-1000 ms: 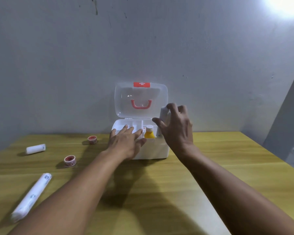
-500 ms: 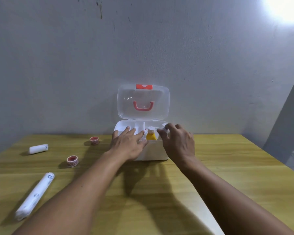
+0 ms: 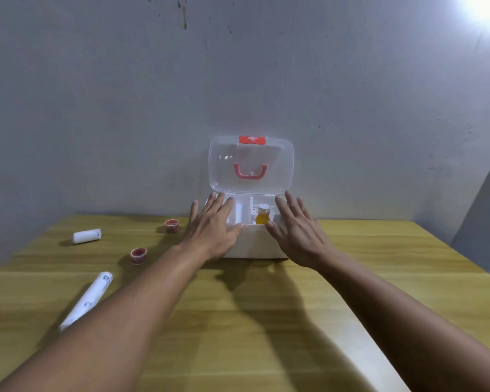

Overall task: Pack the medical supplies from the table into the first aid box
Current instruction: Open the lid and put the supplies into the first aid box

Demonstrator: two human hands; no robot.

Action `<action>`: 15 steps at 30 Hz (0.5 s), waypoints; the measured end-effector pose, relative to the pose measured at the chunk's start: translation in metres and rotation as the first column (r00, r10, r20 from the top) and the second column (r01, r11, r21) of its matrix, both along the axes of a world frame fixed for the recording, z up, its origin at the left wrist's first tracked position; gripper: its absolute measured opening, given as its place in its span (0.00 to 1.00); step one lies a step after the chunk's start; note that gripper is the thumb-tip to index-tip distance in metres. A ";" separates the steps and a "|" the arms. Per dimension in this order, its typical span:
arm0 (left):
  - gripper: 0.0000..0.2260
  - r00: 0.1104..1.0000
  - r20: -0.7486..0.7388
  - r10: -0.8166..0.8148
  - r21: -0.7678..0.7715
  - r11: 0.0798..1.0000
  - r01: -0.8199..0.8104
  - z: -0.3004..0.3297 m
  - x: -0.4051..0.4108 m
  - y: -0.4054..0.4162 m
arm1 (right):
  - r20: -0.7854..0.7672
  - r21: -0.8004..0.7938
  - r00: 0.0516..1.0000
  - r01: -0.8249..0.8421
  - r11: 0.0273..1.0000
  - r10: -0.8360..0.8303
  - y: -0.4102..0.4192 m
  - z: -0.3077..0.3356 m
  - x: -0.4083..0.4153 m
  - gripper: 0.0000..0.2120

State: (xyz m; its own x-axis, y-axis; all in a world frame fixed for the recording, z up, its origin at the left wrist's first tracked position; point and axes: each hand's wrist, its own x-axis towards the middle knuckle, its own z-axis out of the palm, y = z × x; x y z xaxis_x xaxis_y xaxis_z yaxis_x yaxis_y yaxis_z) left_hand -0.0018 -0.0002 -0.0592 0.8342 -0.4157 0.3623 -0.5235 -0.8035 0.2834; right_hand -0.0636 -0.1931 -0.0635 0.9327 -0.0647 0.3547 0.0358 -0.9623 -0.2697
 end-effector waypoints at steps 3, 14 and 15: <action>0.26 0.997 0.012 0.078 -0.102 0.992 -0.077 0.000 -0.004 0.025 | -0.003 -0.076 1.000 -0.004 0.997 0.004 0.004 -0.003 0.000 0.32; 0.16 0.740 -0.307 0.598 0.213 0.802 -0.559 -0.009 -0.027 0.165 | -0.008 -0.040 1.000 0.001 0.999 -0.001 0.016 -0.011 0.000 0.35; 0.15 0.714 -0.340 0.613 0.261 0.790 -0.554 -0.011 -0.030 0.170 | -0.003 -0.038 1.000 0.006 0.999 -0.006 0.017 -0.012 0.001 0.35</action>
